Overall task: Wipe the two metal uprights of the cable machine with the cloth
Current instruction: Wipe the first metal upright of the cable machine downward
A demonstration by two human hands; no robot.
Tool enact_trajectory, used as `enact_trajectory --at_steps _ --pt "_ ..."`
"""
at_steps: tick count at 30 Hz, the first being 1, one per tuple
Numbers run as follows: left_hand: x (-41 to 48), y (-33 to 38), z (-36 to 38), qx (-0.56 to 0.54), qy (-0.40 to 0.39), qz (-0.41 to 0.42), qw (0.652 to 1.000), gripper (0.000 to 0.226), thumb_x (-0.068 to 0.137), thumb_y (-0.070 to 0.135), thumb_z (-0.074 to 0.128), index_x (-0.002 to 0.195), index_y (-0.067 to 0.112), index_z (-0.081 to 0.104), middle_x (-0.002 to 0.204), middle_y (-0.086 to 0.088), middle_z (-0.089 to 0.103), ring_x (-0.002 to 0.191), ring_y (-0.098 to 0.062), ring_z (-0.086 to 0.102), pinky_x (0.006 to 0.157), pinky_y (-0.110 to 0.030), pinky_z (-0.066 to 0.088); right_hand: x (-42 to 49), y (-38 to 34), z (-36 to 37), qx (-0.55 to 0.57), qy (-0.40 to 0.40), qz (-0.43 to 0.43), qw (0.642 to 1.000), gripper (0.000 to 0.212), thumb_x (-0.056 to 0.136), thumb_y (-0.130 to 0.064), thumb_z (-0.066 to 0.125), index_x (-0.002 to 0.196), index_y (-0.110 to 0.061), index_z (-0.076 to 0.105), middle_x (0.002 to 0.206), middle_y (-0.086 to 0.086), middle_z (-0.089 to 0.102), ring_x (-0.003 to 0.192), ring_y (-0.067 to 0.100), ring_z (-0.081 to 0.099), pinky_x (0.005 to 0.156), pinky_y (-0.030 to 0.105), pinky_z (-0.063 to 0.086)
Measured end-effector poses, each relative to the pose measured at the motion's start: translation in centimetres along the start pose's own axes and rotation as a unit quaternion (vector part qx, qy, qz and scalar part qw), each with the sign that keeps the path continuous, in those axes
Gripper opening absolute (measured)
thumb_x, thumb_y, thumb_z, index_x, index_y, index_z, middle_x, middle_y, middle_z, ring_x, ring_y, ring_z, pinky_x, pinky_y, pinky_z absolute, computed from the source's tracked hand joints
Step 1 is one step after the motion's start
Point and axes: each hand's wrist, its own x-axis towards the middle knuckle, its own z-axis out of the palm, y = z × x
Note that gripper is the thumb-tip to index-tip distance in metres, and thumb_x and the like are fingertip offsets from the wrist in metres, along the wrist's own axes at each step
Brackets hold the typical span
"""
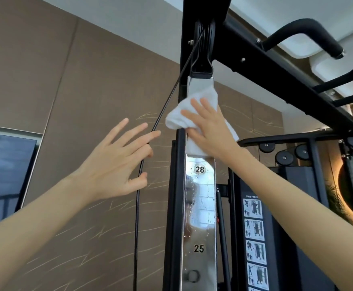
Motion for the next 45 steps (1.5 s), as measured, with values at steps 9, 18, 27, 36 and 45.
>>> enact_trajectory --at_steps 9,18,27,36,45 --pt "0.0 -0.1 0.2 -0.012 -0.020 -0.002 1.000 0.037 0.080 0.044 0.045 0.096 0.017 0.065 0.149 -0.005 0.047 0.141 -0.029 0.038 0.120 -0.051 0.014 5.9 2.4 -1.5 -0.074 -0.054 -0.036 0.995 0.046 0.093 -0.036 0.039 0.125 -0.011 0.060 0.142 0.018 0.044 0.135 0.041 0.032 0.105 0.059 0.026" --pt "0.0 -0.4 -0.3 -0.024 -0.012 0.008 1.000 0.035 0.079 0.042 0.045 0.095 0.017 0.064 0.149 -0.005 0.047 0.142 -0.028 0.037 0.121 -0.050 0.012 2.9 1.6 -1.0 -0.099 -0.052 -0.166 0.980 0.044 0.088 -0.038 0.042 0.096 -0.006 0.070 0.124 0.018 0.059 0.125 0.041 0.045 0.096 0.052 0.034" --pt "-0.2 -0.4 -0.3 -0.037 -0.007 0.006 0.999 0.033 0.080 0.039 0.044 0.096 0.017 0.063 0.150 -0.005 0.046 0.142 -0.027 0.037 0.121 -0.049 0.012 4.7 -0.1 -0.6 -0.128 -0.054 -0.082 0.987 0.051 0.085 -0.040 0.037 0.083 0.000 0.069 0.098 0.014 0.064 0.120 0.036 0.049 0.101 0.055 0.035" --pt "-0.2 -0.4 -0.4 -0.036 -0.014 0.007 0.999 0.033 0.079 0.039 0.045 0.096 0.017 0.062 0.149 -0.005 0.047 0.141 -0.028 0.038 0.121 -0.048 0.012 6.8 0.9 -1.1 -0.124 -0.088 -0.080 0.985 0.058 0.084 -0.044 0.034 0.093 -0.001 0.072 0.110 0.015 0.064 0.124 0.035 0.046 0.101 0.051 0.034" --pt "-0.1 0.1 -0.1 -0.042 -0.021 -0.005 0.999 0.033 0.079 0.037 0.044 0.096 0.015 0.063 0.151 -0.006 0.044 0.142 -0.028 0.038 0.120 -0.050 0.015 -1.5 0.7 -0.2 -0.008 -0.035 -0.055 0.998 0.049 0.088 -0.039 0.044 0.128 -0.015 0.059 0.146 0.018 0.039 0.137 0.042 0.027 0.108 0.055 0.020"
